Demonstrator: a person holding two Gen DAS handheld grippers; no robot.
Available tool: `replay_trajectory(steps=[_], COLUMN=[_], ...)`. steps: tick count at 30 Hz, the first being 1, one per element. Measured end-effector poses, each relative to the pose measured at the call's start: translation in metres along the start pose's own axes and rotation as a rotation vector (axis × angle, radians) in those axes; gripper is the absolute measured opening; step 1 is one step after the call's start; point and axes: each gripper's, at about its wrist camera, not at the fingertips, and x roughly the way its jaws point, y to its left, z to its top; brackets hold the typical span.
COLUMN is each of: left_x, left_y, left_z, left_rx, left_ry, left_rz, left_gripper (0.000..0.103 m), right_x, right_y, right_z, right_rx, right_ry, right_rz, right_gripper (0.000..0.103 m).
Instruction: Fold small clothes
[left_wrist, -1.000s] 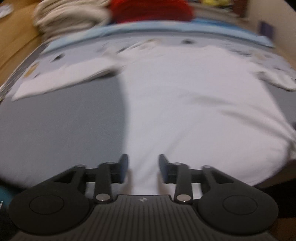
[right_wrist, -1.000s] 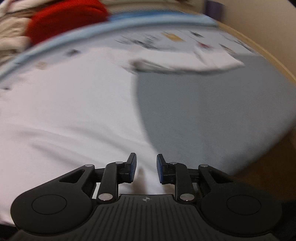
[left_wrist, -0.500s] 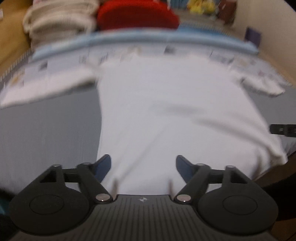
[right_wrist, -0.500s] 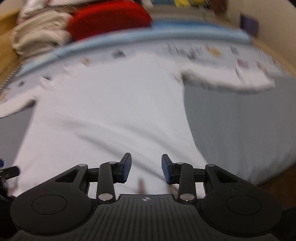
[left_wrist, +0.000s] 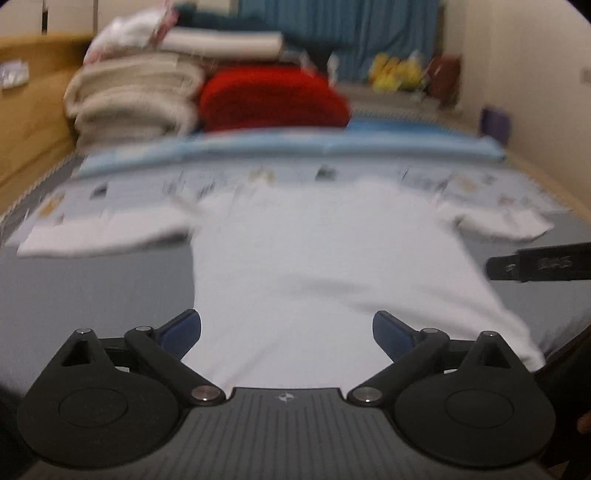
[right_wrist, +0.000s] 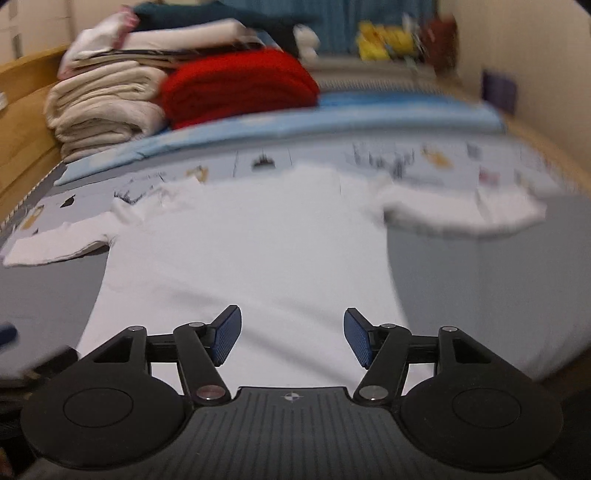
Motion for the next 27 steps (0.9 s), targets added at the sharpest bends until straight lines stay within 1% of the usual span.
replay_trajectory(steps=[1,2,4,6,7,10,12,14,17,27], left_x=[0.003,0.004,0.008,0.015,0.018,0.024,0.026,0.028,0.032,0.037], left_y=[0.001,0.0,0.0,0.002,0.004,0.006,0.004,0.002,-0.003,-0.004], left_z=[0.001,0.004,0.004,0.004,0.004,0.004,0.004,0.003,0.0,-0.002], left_rx=[-0.03,-0.04,-0.011,-0.018,-0.032,-0.032,-0.02,-0.007,0.013,0.008], left_ry=[-0.002,-0.022,-0.047,-0.03,-0.016,0.0,-0.004,-0.004,0.004,0.02], left_rz=[-0.012,-0.015,0.003,-0.022,-0.026,-0.025,-0.026,-0.037,-0.042,-0.079], left_gripper=[0.1,0.1,0.1,0.1,0.1,0.1,0.1,0.1,0.1,0.1], right_x=[0.003,0.004,0.01,0.013,0.015,0.02,0.024,0.025,0.025,0.026], right_y=[0.0,0.003,0.004,0.004,0.004,0.004,0.003,0.005,0.007,0.013], right_z=[-0.001,-0.005,-0.006,-0.007,-0.008,-0.013,-0.014,-0.015,-0.016,-0.017], right_rx=[0.012,0.008,0.001,0.001,-0.013,-0.035,-0.039,-0.048,-0.063,-0.086], right_ry=[0.005,0.001,0.017,0.026,0.029,0.051,0.069,0.075,0.076,0.093], right_rz=[-0.003,-0.013,-0.024,-0.016,-0.028,-0.057,-0.062,-0.066,-0.073,-0.081], right_gripper=[0.063,0.063,0.063,0.065,0.066,0.072,0.079,0.08,0.086,0.087])
